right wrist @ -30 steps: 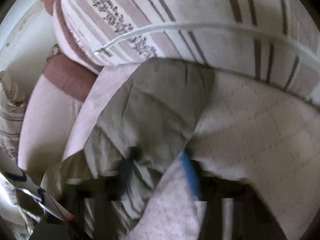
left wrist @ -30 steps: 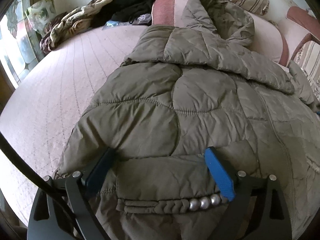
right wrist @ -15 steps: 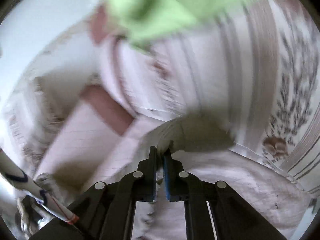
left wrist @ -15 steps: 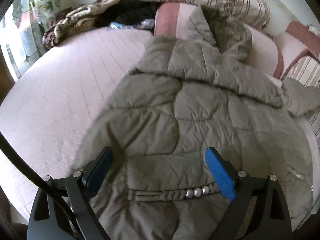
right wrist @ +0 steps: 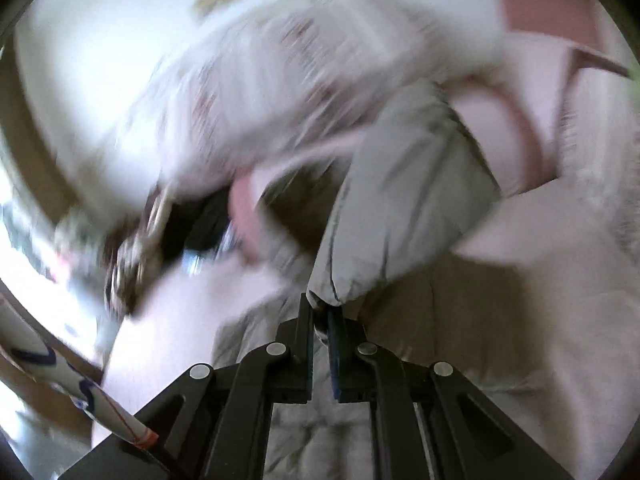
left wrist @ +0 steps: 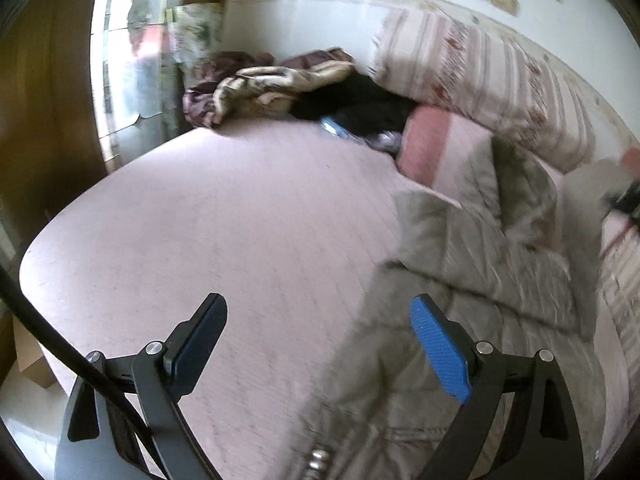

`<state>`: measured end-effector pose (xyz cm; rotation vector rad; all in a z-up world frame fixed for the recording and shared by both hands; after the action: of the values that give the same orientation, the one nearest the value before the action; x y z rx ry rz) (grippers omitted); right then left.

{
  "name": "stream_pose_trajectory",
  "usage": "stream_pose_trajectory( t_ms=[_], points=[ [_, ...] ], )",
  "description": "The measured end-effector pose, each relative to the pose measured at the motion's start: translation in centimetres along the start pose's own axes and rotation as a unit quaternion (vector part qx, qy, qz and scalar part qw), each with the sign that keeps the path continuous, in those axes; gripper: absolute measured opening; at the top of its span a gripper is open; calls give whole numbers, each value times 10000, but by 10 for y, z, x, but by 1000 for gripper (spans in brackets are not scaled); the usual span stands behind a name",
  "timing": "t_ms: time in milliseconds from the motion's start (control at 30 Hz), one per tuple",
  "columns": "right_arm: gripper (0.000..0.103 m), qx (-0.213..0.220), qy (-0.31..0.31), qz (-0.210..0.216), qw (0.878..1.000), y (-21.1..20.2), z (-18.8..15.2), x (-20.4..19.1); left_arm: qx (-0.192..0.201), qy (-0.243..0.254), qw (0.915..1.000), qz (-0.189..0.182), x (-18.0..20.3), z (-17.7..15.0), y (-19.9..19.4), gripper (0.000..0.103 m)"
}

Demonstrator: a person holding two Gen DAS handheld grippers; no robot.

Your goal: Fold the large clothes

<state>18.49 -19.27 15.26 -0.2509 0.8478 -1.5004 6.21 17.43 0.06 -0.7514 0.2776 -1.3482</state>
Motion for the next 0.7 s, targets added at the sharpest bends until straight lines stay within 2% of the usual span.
stream_pose_trajectory(
  t_ms=[100,167,233,333,367,433,467,600,700],
  points=[
    [6,-607,-616,-90,9962,62,-56,-48,47,-167,9998,32,-14,9,-1,93],
    [7,-961,-908,-217,9910,101,-90,-62,60,-207,9997,89,-22,13,1,93],
    [7,-1230,-1072,-396,9858,133,-118,-70,76,-220,9997,122,-26,16,2,93],
    [17,-1464,-1422,-664,9767,168,-139,-70,15,-288,9995,149,-31,17,8,93],
    [23,-1455,-1515,-699,9752,171,-143,-73,-6,-309,9994,150,-31,17,8,93],
    [45,-1453,-1709,-605,9726,173,-148,-80,-56,-355,9993,134,-33,17,10,93],
    [60,-1487,-1755,-445,9722,170,-148,-84,-63,-363,9992,134,-33,16,11,93],
    [61,-1331,-1771,25,9751,148,-139,-97,-207,-358,9990,183,-31,11,18,93],
    [58,-1026,-1731,-31,9795,136,-123,-102,-306,-325,9988,180,-27,5,21,93]
  ],
)
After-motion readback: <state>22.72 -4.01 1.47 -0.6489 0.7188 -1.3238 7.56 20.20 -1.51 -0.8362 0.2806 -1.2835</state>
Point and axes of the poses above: each gripper's, at about its wrist camera, not at the fingertips, and y roughly the way its jaws point, x to its right, z to its top, the point moved 9 cm from there along y, roughly the way its jaws point, and after that the axes turned 5 degrees about -y, right-handed, at the moved point
